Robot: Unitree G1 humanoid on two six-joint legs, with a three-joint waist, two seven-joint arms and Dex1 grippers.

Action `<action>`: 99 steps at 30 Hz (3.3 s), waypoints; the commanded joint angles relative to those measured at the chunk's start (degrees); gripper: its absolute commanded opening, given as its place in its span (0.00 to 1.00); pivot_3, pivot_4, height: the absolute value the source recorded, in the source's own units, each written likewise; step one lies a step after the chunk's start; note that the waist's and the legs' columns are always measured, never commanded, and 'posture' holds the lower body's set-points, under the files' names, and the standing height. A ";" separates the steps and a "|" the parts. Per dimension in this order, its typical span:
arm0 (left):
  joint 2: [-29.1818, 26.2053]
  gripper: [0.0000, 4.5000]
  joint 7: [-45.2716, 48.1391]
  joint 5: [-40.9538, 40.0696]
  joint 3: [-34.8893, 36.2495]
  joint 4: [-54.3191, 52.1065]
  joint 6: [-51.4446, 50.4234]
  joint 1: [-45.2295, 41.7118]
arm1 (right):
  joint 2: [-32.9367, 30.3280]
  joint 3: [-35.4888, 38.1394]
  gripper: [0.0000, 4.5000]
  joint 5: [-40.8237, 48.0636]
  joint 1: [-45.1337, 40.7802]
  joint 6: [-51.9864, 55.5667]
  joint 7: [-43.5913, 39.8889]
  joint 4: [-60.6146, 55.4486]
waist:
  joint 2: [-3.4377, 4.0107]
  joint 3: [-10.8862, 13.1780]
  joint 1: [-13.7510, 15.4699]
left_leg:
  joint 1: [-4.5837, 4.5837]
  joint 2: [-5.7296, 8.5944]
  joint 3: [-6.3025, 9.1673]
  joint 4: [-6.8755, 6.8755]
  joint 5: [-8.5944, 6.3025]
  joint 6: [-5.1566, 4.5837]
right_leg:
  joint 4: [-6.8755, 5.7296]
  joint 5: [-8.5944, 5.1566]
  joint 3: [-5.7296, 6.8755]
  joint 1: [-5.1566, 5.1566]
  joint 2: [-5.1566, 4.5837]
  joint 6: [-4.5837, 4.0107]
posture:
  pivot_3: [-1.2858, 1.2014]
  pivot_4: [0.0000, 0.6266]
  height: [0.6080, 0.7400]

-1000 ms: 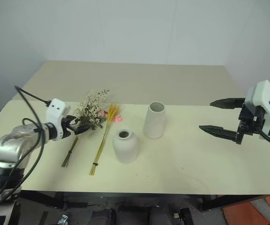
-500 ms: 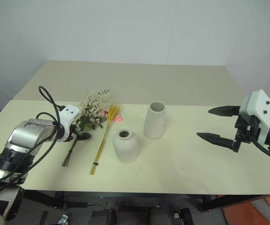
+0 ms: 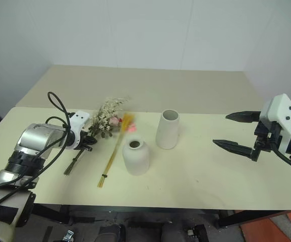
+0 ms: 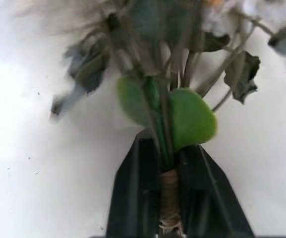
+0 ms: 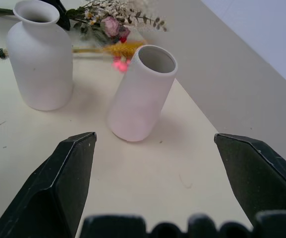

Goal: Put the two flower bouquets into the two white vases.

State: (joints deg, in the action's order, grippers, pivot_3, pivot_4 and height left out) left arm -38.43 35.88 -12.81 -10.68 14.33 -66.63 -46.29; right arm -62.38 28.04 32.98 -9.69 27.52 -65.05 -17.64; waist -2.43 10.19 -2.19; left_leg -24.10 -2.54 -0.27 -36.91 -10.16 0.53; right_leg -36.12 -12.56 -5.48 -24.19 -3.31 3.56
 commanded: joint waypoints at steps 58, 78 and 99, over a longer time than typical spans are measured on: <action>45.67 0.03 12.48 -6.85 22.39 47.67 74.60 -30.12 | 7.87 17.29 1.00 1.93 17.13 -0.18 10.23 -16.17 | -0.11 0.06 1.24 | -0.20 0.48 0.31 -0.13 0.01 0.02 | 0.28 0.10 -0.12 0.06 -0.19 0.40 | 0.52 0.24 1.00; 34.38 1.00 24.45 -2.58 9.92 21.52 60.15 -17.38 | 6.24 13.02 1.00 0.57 14.24 -1.78 9.33 -11.88 | -0.06 0.04 0.67 | -0.14 0.47 0.35 -0.12 0.01 0.01 | 0.16 0.10 -0.14 0.06 -0.16 0.39 | 0.52 0.24 1.00; 17.27 1.00 35.14 0.97 3.39 18.42 49.45 -23.97 | 5.75 9.18 1.00 -1.69 9.96 -3.96 8.49 -7.67 | -0.04 0.03 1.19 | -0.22 0.46 0.37 -0.15 0.02 0.00 | 0.17 0.09 -0.11 0.03 -0.16 0.36 | 0.52 0.24 1.00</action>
State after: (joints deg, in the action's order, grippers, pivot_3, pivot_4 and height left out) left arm -19.79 69.27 -11.34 -7.74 34.53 -17.43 -67.43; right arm -55.43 36.26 31.59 1.00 24.86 -56.56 -25.06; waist -2.47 10.23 -0.99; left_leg -24.33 -2.08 0.10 -37.06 -10.14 0.53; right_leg -35.94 -12.47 -5.59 -24.18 -3.47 3.92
